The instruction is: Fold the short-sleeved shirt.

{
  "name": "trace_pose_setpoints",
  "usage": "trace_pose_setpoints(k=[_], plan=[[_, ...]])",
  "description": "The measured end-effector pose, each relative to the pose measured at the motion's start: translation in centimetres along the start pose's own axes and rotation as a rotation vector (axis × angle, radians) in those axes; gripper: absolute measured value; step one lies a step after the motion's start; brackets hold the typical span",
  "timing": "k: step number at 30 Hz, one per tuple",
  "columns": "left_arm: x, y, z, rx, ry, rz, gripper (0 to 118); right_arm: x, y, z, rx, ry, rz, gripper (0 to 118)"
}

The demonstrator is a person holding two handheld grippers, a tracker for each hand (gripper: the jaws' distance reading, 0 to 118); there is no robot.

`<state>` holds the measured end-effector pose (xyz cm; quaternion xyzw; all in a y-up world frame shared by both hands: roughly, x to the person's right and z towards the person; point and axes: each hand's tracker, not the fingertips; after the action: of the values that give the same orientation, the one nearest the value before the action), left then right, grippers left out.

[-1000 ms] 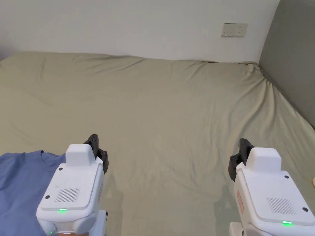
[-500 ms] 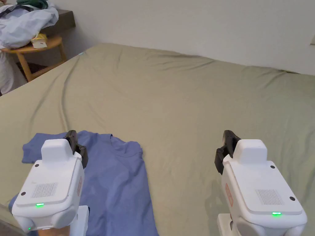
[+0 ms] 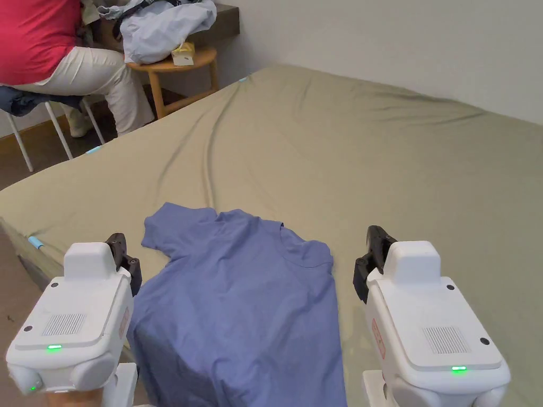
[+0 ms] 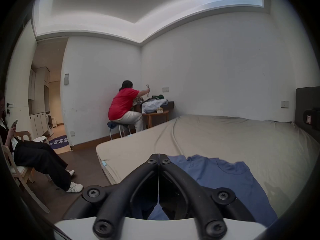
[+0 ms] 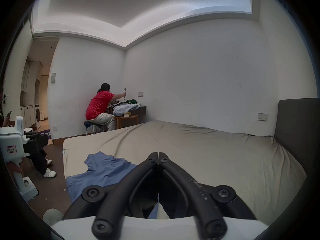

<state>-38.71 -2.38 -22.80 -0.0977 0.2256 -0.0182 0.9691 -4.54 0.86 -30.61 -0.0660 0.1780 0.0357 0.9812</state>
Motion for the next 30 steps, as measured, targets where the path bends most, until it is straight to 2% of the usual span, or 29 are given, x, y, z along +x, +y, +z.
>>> trace_pose_setpoints(k=[4, 5, 9, 10, 11, 17, 19, 21, 23, 24, 26, 28, 29, 30], plan=[[1.1, -0.2, -2.0, -0.096, -0.075, 0.019, 2, 0.5, -0.3, 0.3, -0.011, -0.002, 0.019, 1], [1.7, -0.2, -2.7, -0.133, -0.094, 0.018, 10, 0.9, -0.3, 0.4, -0.012, -0.006, 0.025, 1], [4.7, -0.7, -6.4, -0.286, -0.179, 0.017, 103, 2.7, -0.6, 1.0, -0.027, -0.049, 0.049, 1], [5.7, -1.0, -7.3, -0.32, -0.192, 0.025, 114, 3.2, -0.7, 1.2, -0.031, -0.061, 0.047, 1], [6.7, -1.1, -8.1, -0.363, -0.208, 0.021, 118, 3.8, -0.8, 1.4, -0.035, -0.073, 0.046, 1], [12.9, -4.6, -13.4, -0.622, -0.212, -0.057, 115, 6.8, -1.4, 2.3, -0.057, -0.145, 0.034, 1], [14.3, -6.3, -15.1, -0.704, -0.256, -0.072, 107, 7.6, -1.7, 2.5, -0.066, -0.166, 0.046, 1], [15.7, -8.1, -16.5, -0.77, -0.242, -0.081, 98, 8.5, -2.0, 2.8, -0.076, -0.184, 0.045, 1], [16.4, -9.6, -17.4, -0.842, -0.225, -0.061, 92, 9.4, -2.3, 3.0, -0.087, -0.205, 0.04, 1], [16.7, -10.5, -17.8, -0.885, -0.238, -0.053, 94, 9.8, -2.5, 3.2, -0.091, -0.215, 0.039, 1], [16.5, -9.7, -17.0, -0.8, -0.216, -0.047, 93, 10.6, -2.9, 3.4, -0.105, -0.236, 0.036, 1], [16.8, -9.0, -16.5, -0.819, -0.254, -0.075, 80, 11.4, -3.2, 3.7, -0.112, -0.249, 0.024, 1], [17.0, -8.7, -16.3, -0.799, -0.266, -0.11, 67, 11.7, -3.4, 3.7, -0.116, -0.258, 0.013, 1], [17.2, -8.7, -16.2, -0.795, -0.27, -0.117, 42, 12.0, -3.5, 3.8, -0.122, -0.263, 0.003, 1]])
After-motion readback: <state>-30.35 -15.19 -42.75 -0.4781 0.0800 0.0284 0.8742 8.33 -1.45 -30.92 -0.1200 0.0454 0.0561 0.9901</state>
